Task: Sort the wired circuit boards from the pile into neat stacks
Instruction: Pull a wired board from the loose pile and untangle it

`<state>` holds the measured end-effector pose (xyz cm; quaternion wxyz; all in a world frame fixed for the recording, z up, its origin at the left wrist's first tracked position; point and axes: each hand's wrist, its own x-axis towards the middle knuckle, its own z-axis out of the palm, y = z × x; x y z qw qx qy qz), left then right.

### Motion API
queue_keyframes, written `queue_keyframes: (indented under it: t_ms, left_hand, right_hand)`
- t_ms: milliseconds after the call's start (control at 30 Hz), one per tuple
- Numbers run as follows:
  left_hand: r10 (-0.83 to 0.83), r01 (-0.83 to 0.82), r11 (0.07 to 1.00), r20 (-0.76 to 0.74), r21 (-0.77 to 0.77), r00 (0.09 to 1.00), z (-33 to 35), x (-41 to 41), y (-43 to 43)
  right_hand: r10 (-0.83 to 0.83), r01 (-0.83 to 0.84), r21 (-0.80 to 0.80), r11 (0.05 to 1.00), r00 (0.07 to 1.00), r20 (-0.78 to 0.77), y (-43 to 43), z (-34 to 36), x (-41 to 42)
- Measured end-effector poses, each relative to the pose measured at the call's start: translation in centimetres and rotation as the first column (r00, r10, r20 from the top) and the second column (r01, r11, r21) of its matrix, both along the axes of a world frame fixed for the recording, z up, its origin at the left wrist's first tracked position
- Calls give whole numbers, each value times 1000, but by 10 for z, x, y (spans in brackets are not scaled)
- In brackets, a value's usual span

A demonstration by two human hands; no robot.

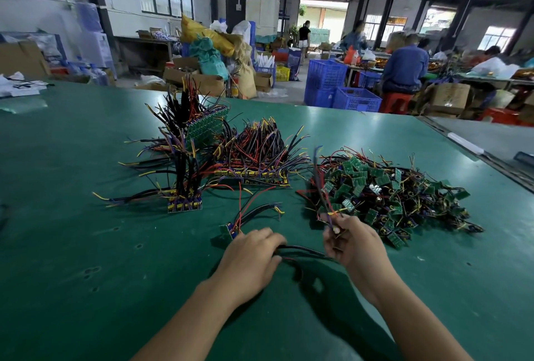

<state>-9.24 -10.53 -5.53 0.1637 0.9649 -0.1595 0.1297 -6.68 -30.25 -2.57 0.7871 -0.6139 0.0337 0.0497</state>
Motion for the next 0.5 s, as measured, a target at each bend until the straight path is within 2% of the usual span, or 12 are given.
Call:
queue_keyframes:
  t_ms: [67, 167, 267, 367, 500]
  left_hand:
    - [27, -26, 999, 12, -33, 1000, 1, 0, -1]
    - [82, -76, 983, 33, -168, 996, 2, 0, 0]
    - [26, -31, 981, -31, -193, 999, 2, -1, 1]
    - [42, -55, 995, -153, -80, 987, 6, -2, -3]
    - [125, -123, 981, -6, 153, 992, 11, -5, -6]
  right_hand:
    - [-58, 57, 42, 998, 998, 20, -1, 2, 0]
    - [-125, 123, 32, 992, 990, 62, -2, 5, -2]
    - [-142, 146, -33, 989, 984, 107, -2, 6, -3]
    - [-117, 131, -108, 986, 985, 131, 2, 3, -4]
    - [-72, 97, -157, 983, 985, 158, 6, -1, -6]
